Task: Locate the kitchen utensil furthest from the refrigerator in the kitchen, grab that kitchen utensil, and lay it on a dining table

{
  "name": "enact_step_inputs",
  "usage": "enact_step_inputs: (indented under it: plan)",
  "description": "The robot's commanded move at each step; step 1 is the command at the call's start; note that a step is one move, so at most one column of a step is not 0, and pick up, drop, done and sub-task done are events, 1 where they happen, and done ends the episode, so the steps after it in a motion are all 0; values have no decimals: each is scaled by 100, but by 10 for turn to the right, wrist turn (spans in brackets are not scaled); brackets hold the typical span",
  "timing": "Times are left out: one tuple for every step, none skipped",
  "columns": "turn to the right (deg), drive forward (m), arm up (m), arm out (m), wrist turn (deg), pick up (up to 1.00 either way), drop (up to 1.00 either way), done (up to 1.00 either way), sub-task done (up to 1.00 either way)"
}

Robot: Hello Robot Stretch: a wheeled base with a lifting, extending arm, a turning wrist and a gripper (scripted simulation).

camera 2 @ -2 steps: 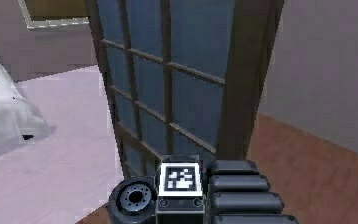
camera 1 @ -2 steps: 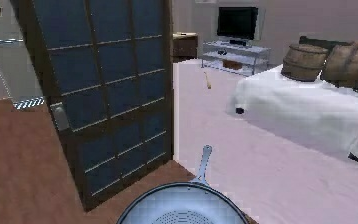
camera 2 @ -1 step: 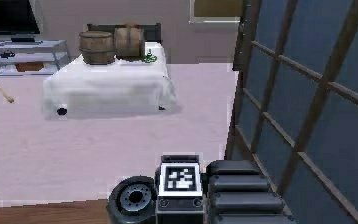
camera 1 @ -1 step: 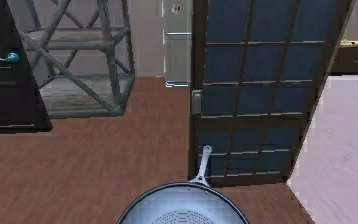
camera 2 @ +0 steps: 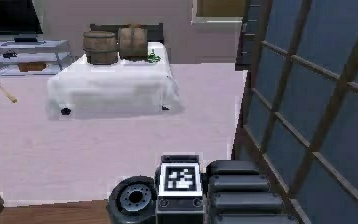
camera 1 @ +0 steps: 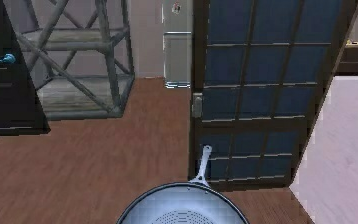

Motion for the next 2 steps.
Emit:
enact_step_inputs:
  plan:
    - [450, 0, 0, 0, 0, 0, 0, 0, 0]
    - [360, 0, 0, 0, 0, 0, 0, 0, 0]
